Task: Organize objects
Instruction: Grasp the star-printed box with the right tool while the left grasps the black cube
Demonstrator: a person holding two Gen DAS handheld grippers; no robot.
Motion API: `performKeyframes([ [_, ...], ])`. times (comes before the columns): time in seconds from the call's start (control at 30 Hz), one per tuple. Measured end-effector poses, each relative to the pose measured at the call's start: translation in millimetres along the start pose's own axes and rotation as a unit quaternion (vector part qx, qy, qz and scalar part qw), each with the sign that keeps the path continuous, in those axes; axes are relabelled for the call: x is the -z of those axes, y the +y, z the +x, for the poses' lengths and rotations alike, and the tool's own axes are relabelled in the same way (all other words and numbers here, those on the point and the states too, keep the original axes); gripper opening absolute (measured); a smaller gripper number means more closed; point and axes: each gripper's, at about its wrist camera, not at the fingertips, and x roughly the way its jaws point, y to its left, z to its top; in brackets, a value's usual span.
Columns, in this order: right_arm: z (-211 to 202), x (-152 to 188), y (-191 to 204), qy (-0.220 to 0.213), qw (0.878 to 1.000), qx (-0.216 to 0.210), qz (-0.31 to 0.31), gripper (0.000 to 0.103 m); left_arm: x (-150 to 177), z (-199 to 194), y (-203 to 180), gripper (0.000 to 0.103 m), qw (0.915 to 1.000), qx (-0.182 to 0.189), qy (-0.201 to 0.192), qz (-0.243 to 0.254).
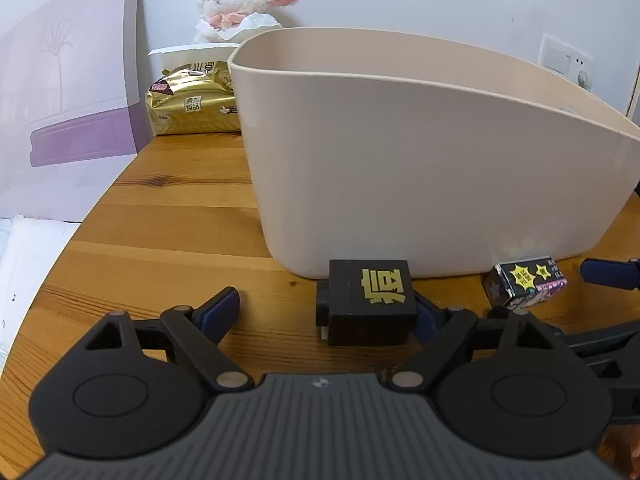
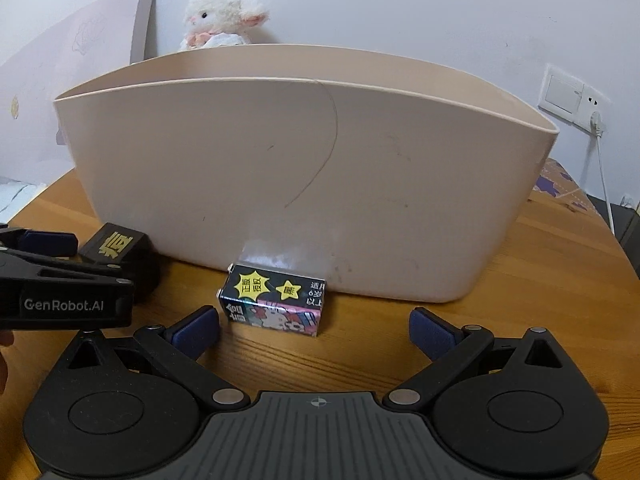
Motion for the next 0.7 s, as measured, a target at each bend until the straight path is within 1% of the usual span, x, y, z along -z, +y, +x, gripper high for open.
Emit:
performKeyframes([
  [0.07, 0.5, -0.2, 1.9, -0.004, 1.000, -0.001, 0.001, 0.098, -1.9, 1.2, 0.5, 0.086, 1.0000, -0.002, 0.002, 0.000],
  [0.1, 0.2, -0.4, 2.2, -0.006, 1.000, -0.002, 0.003, 0.097, -3.2, 1.4, 0.8, 0.083, 1.0000, -0.004, 0.004, -0.001],
  [0.13, 0.0, -0.5, 2.9, -0.008, 1.000, -0.004, 0.004, 0.093, -4.3, 1.2, 1.4, 0.078, 1.0000, -0.005, 0.004, -0.002],
  [0.17, -0.4, -0.7, 3.2, -0.009, 1.000, -0.005, 0.005, 0.089, -5.0, 0.6, 1.9, 0.075, 1.0000, -0.004, 0.003, -0.001],
  [0.23, -0.4, -1.3, 2.4, -0.010, 1.000, -0.008, 0.011, 0.081, -6.4, -0.6, 2.6, 0.059, 1.0000, 0.002, 0.002, 0.004],
  [0.27, -0.7, -1.6, 1.5, -0.009, 1.000, -0.011, 0.017, 0.073, -6.9, -1.4, 2.7, 0.054, 1.0000, 0.006, 0.002, 0.006],
  [0.3, -1.5, -1.8, 1.7, -0.010, 1.000, -0.009, 0.018, 0.068, -7.4, -2.4, 3.0, 0.047, 0.9999, 0.010, 0.002, 0.007],
  [0.33, -2.8, -2.0, 1.8, -0.011, 1.000, -0.010, 0.017, 0.054, -8.0, -2.6, 3.4, 0.047, 0.9999, 0.008, 0.005, 0.005],
  [0.37, -4.6, -2.2, 2.0, -0.013, 1.000, -0.009, 0.016, 0.047, -7.9, -3.1, 4.0, 0.047, 1.0000, 0.005, 0.006, -0.002],
  [0.5, -7.4, -0.7, 1.0, -0.012, 1.000, -0.013, 0.018, 0.047, -4.4, -6.6, 0.9, 0.047, 1.0000, 0.000, 0.005, 0.001],
  [0.6, -14.1, 2.0, 0.1, -0.010, 0.999, -0.023, 0.021, 0.046, -1.5, -10.9, -0.1, 0.047, 0.9999, 0.010, 0.009, 0.003],
  [0.7, -26.0, 3.5, 2.5, -0.013, 0.999, -0.032, 0.007, 0.046, 0.4, -19.5, -2.4, 0.047, 0.9997, 0.017, 0.004, 0.014],
])
